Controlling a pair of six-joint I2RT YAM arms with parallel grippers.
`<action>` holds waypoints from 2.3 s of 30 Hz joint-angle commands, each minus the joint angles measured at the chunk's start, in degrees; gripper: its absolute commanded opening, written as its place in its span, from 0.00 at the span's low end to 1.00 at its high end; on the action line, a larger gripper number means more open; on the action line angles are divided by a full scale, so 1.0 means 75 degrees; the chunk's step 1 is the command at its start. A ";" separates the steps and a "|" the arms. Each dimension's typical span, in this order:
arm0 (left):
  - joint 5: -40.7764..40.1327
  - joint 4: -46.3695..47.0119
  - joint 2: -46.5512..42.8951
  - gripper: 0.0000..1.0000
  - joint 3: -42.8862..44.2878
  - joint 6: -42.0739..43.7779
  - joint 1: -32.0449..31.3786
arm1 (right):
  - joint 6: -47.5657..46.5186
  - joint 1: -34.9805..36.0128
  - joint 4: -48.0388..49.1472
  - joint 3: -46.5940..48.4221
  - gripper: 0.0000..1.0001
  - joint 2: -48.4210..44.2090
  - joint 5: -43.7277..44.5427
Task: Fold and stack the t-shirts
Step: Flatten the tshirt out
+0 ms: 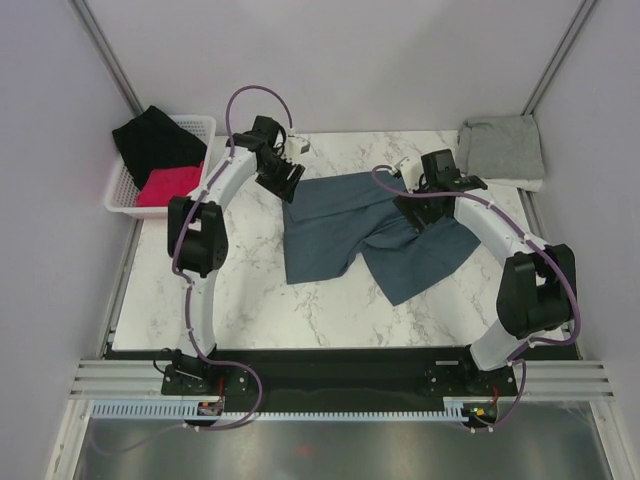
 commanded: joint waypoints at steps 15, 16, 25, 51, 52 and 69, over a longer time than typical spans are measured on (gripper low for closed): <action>-0.0732 -0.0091 0.0500 0.57 0.0361 0.0734 -0.0654 | 0.0097 -0.0194 0.0225 0.0038 0.79 -0.0015 -0.0133; -0.0697 -0.0103 0.0465 0.57 0.0302 0.0722 -0.0689 | 0.0098 -0.0182 0.0225 0.0062 0.79 0.0009 -0.0133; -0.0603 -0.0150 0.0617 0.54 0.0102 0.0664 -0.0830 | 0.0086 -0.0182 0.0213 0.0168 0.79 0.0091 -0.0087; -0.0744 -0.0279 0.1203 0.47 -0.0050 0.0605 -0.0830 | 0.0039 -0.0194 0.0295 0.0132 0.79 0.0173 -0.0051; -0.0744 -0.0267 0.1215 0.46 -0.0038 0.0582 -0.0819 | 0.0039 -0.0194 0.0295 0.0132 0.79 0.0173 -0.0051; -0.0579 -0.0325 0.1074 0.09 -0.0015 0.0312 -0.0819 | 0.0167 -0.0544 0.0669 0.0553 0.79 0.0536 0.0522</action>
